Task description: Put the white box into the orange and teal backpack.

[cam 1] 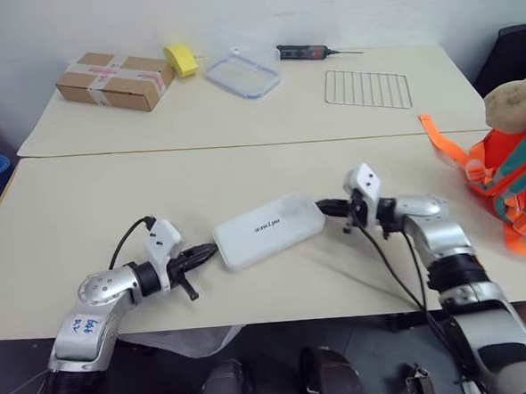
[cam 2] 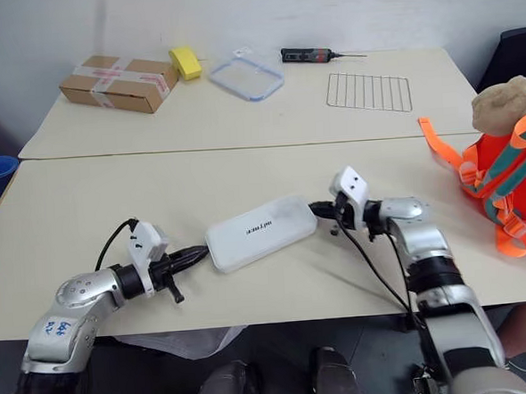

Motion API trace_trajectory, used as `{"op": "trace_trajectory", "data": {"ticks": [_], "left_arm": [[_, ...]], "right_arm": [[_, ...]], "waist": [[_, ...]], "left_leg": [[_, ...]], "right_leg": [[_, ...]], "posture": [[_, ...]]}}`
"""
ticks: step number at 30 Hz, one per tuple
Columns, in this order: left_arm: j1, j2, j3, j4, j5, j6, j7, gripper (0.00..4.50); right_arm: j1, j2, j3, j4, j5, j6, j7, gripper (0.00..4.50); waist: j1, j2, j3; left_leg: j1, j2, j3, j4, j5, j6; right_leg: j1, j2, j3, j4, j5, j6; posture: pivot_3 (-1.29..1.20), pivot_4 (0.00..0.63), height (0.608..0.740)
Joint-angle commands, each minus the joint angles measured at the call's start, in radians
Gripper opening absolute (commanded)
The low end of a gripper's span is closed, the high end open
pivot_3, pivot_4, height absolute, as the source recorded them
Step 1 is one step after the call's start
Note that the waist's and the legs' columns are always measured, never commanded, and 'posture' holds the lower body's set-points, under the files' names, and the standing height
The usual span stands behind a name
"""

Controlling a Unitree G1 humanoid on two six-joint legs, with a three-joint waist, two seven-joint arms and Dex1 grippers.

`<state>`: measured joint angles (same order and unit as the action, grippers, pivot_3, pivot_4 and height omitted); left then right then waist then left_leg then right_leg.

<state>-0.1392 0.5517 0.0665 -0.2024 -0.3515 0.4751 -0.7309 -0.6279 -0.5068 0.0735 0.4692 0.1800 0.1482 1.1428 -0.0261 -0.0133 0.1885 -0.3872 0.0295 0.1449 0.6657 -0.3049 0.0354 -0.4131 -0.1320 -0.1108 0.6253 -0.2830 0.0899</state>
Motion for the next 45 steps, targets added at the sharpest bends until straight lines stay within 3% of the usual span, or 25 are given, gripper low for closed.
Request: {"op": "trace_trajectory", "data": {"ticks": [1, 5, 13, 18, 24, 29, 33, 41, 45], "left_arm": [[-0.054, -0.056, -0.08, -0.017, -0.005, -0.013, -0.01, 0.02], [-0.075, -0.087, -0.11, -0.009, 0.016, -0.01, -0.011, 0.02], [-0.058, -0.077, -0.111, -0.014, 0.028, -0.009, -0.031, 0.02], [-0.065, -0.059, -0.137, -0.006, 0.043, -0.034, -0.068, 0.02], [0.004, -0.001, -0.176, -0.137, -0.052, 0.04, -0.21, 0.02], [0.006, 0.097, -0.017, -0.165, -0.218, 0.176, -0.279, 0.02], [-0.077, 0.167, 0.082, -0.084, -0.335, 0.261, -0.33, 0.02], [-0.329, 0.036, -0.159, 0.196, -0.043, 0.021, -0.254, 0.02], [-0.403, -0.054, -0.226, 0.304, 0.049, -0.056, -0.198, 0.02]], "right_arm": [[0.094, -0.03, 0.038, -0.248, 0.063, 0.135, 0.058, 0.0], [0.239, -0.089, -0.006, -0.436, 0.091, 0.235, 0.004, 0.0], [0.329, -0.096, -0.035, -0.527, 0.097, 0.28, -0.049, 0.0], [0.293, -0.061, -0.015, -0.481, 0.067, 0.234, -0.079, 0.0], [0.105, 0.09, 0.005, -0.265, -0.067, 0.036, -0.258, 0.0], [0.042, 0.064, -0.081, -0.216, -0.09, -0.034, -0.352, 0.0], [0.137, -0.066, -0.122, -0.367, -0.004, 0.122, -0.248, 0.0], [0.332, -0.234, -0.058, -0.688, 0.124, 0.443, -0.122, 0.0], [0.346, -0.224, -0.008, -0.756, 0.158, 0.518, -0.123, 0.0]], "waist": [[0.0, 0.0, 0.0], [0.003, -0.001, -0.001], [0.002, -0.002, -0.001], [0.001, -0.002, -0.001], [-0.006, -0.002, -0.001], [0.002, -0.001, -0.001], [0.017, -0.001, 0.0], [0.021, -0.001, 0.0], [0.021, -0.001, 0.0]], "left_leg": [[0.0, 0.0, 0.0, 0.0, 0.0, 0.0], [0.0, 0.0, 0.0, 0.0, 0.0, -0.001], [0.001, 0.001, 0.0, 0.0, -0.002, -0.002], [0.001, 0.0, 0.0, 0.0, -0.002, -0.002], [0.002, 0.001, 0.002, 0.0, -0.002, -0.002], [-0.003, 0.002, 0.001, -0.001, -0.001, -0.003], [-0.004, -0.001, -0.001, 0.001, 0.0, -0.001], [-0.001, 0.0, 0.001, 0.001, -0.002, 0.002], [-0.002, 0.001, 0.002, 0.001, -0.002, 0.001]], "right_leg": [[0.0, 0.0, 0.0, 0.0, 0.0, 0.0], [0.0, 0.0, 0.0, -0.001, 0.0, 0.0], [0.001, 0.0, 0.0, -0.004, 0.0, 0.0], [0.001, 0.0, 0.0, -0.005, 0.0, 0.0], [0.0, 0.0, 0.001, -0.004, 0.0, 0.0], [-0.005, 0.001, 0.0, 0.0, 0.0, -0.001], [-0.004, -0.001, 0.0, -0.003, 0.0, -0.001], [0.0, 0.001, -0.002, -0.005, 0.001, 0.002], [-0.001, 0.002, -0.005, -0.005, 0.001, 0.002]], "posture": [[0.0, 0.15, 0.74], [0.0, 0.15, 0.74], [0.0, 0.15, 0.74], [0.0, 0.15, 0.74], [0.0, 0.15, 0.74], [0.0, 0.15, 0.74], [0.0, 0.15, 0.74], [0.0, 0.15, 0.74], [0.0, 0.15, 0.74]]}}
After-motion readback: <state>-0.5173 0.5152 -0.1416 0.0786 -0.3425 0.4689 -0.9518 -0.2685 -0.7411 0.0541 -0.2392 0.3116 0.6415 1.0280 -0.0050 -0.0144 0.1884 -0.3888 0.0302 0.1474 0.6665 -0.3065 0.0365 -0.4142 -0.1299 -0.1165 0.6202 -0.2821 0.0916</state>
